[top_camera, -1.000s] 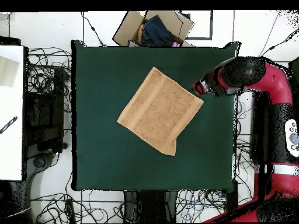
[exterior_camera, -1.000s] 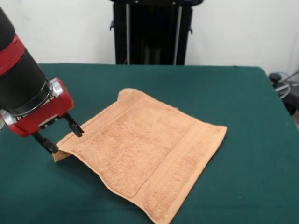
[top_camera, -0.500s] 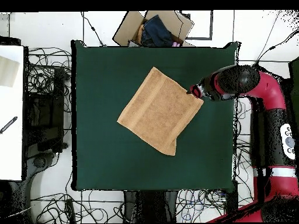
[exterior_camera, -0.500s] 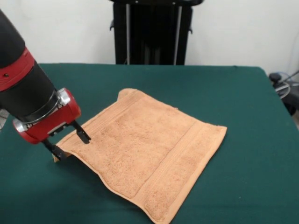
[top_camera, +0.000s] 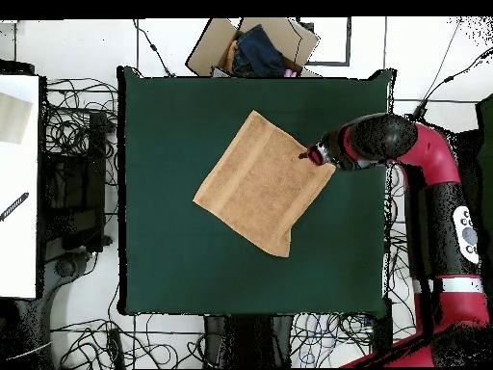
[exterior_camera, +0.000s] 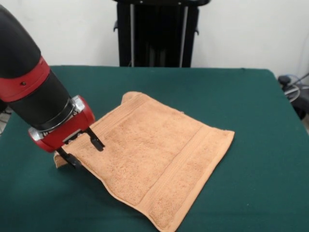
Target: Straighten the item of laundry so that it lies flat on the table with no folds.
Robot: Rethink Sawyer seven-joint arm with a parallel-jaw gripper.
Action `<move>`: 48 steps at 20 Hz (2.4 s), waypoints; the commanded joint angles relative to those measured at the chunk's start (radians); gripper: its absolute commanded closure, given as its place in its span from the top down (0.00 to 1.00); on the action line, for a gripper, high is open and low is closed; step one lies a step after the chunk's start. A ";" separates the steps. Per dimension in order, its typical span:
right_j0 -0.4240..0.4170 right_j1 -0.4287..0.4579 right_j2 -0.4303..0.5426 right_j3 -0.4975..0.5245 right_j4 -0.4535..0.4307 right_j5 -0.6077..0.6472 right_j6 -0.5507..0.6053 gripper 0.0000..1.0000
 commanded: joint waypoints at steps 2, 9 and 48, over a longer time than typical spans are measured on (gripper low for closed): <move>-0.013 0.052 -0.075 0.066 -0.022 -0.108 -0.246 1.00; 0.002 0.077 -0.090 0.027 -0.018 -0.087 -0.261 1.00; -0.002 0.125 -0.118 -0.127 0.030 0.103 -0.484 1.00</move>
